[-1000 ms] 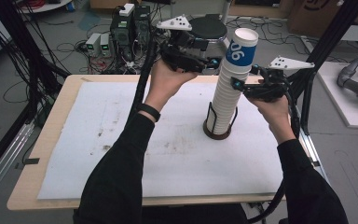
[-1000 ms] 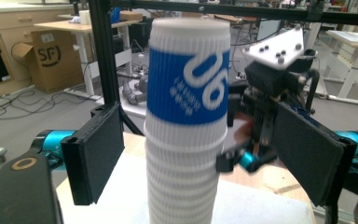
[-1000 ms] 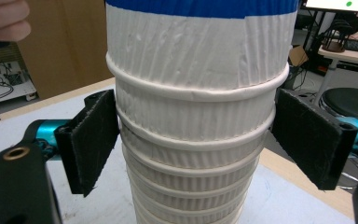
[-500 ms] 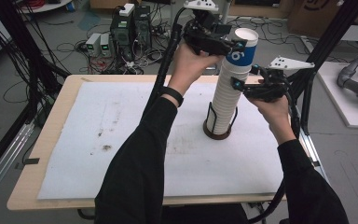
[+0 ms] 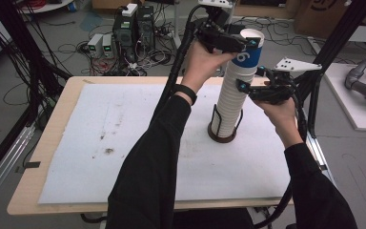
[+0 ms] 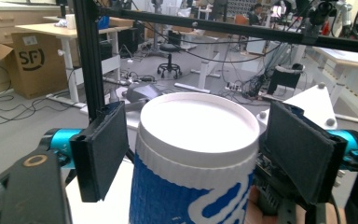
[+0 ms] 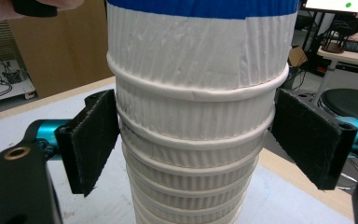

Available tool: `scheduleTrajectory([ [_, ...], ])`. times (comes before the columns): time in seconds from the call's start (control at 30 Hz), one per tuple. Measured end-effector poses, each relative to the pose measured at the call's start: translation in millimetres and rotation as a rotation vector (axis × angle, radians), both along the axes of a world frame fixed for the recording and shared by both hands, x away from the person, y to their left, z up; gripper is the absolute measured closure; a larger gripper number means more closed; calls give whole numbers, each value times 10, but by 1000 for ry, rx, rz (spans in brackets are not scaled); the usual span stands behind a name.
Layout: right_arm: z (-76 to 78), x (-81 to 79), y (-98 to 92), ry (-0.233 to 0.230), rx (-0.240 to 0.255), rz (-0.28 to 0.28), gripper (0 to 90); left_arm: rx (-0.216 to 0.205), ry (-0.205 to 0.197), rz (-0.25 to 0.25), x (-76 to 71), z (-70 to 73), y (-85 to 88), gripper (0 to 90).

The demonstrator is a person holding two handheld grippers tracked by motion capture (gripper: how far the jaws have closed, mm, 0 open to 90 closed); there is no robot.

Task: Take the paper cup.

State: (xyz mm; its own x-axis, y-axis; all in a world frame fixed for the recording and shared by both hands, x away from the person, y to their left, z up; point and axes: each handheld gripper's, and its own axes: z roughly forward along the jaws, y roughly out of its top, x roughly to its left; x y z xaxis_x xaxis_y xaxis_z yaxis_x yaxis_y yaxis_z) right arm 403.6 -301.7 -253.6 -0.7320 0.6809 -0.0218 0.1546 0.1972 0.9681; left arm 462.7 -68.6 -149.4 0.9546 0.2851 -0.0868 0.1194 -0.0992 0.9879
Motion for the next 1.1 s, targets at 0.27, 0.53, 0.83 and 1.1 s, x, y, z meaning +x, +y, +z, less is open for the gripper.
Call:
scheduleTrajectory([
  [0.27,-2,2,-5,1,3,-2,160,-2,0,-13,26,-22,-20,295],
  [0.53,-2,0,2,-2,1,-2,161,-5,-31,-11,1,11,-1,303],
  [0.83,0,-3,0,-3,-1,-4,161,-88,-75,2,-54,177,79,305],
  [1.1,1,-4,3,-1,1,-4,161,-171,-115,-8,-136,367,208,305],
])
